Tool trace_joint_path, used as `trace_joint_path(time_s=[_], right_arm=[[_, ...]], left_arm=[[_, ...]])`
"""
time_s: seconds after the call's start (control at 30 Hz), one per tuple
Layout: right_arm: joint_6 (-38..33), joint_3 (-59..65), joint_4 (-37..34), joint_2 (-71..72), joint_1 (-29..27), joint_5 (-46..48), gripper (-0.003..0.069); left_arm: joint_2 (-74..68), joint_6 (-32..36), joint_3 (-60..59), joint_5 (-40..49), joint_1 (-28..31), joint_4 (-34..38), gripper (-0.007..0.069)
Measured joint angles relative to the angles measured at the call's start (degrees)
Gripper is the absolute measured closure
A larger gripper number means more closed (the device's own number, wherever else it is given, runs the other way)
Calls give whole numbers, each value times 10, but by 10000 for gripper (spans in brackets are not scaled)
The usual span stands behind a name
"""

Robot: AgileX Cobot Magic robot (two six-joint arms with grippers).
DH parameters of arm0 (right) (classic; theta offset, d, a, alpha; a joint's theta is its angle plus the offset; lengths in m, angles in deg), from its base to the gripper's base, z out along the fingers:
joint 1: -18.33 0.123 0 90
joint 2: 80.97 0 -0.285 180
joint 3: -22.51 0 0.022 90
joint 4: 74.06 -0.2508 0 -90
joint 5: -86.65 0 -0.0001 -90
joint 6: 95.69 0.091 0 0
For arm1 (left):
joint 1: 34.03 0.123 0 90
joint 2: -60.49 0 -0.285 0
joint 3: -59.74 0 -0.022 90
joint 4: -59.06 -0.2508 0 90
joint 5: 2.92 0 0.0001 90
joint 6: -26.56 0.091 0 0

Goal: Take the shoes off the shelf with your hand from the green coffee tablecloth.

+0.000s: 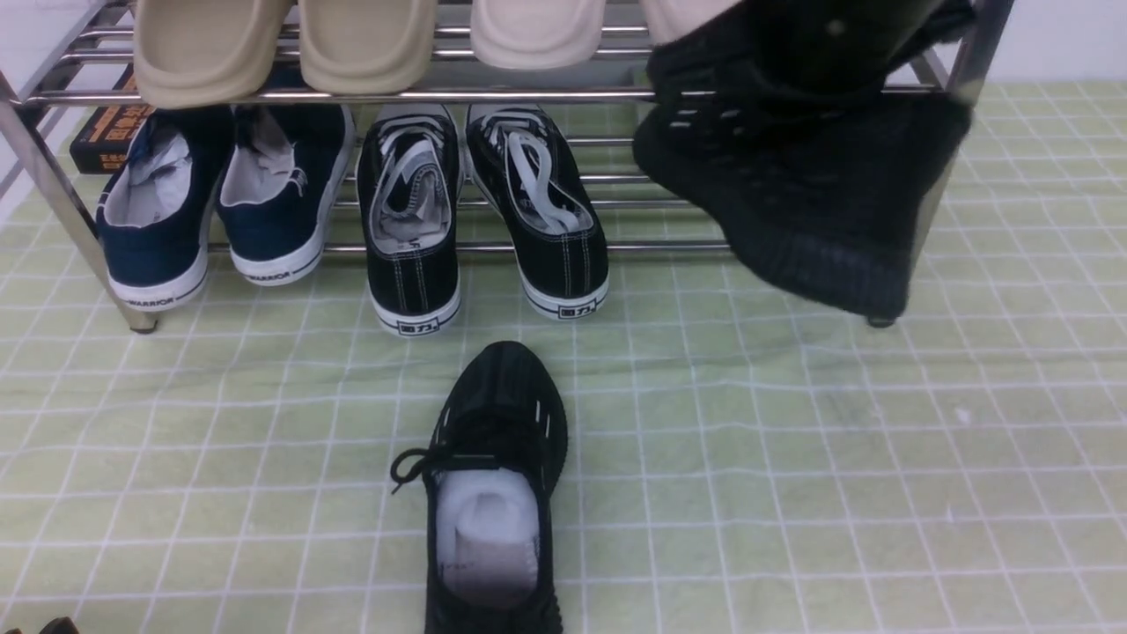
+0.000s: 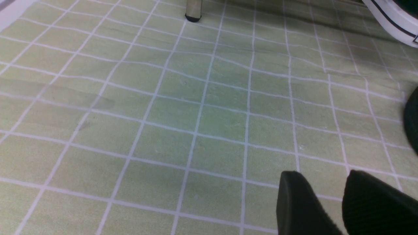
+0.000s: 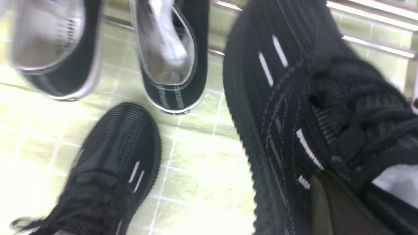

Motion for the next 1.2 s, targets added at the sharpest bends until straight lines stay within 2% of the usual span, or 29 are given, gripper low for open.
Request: trace_joint_path(time_s=[0.13,0.3,0.33,0.5,0.87,1.2], right_arm=[[10,66,-18,51,41,-1,655],[57,153,-33,78,107,-1,653],[85,184,-38,78,137,-1,653],[157,248,-41,77,188,-11,653],[283,282,49,60,189,-39,648],[308,282,54,-37,172,-142,642]], left_arm=[[0,0,0,0,0,0,383],[0,0,0,0,0,0,383],[0,0,0,0,0,0,383],[0,0,0,0,0,0,383],[0,0,0,0,0,0,383],[0,0,0,0,0,0,383]])
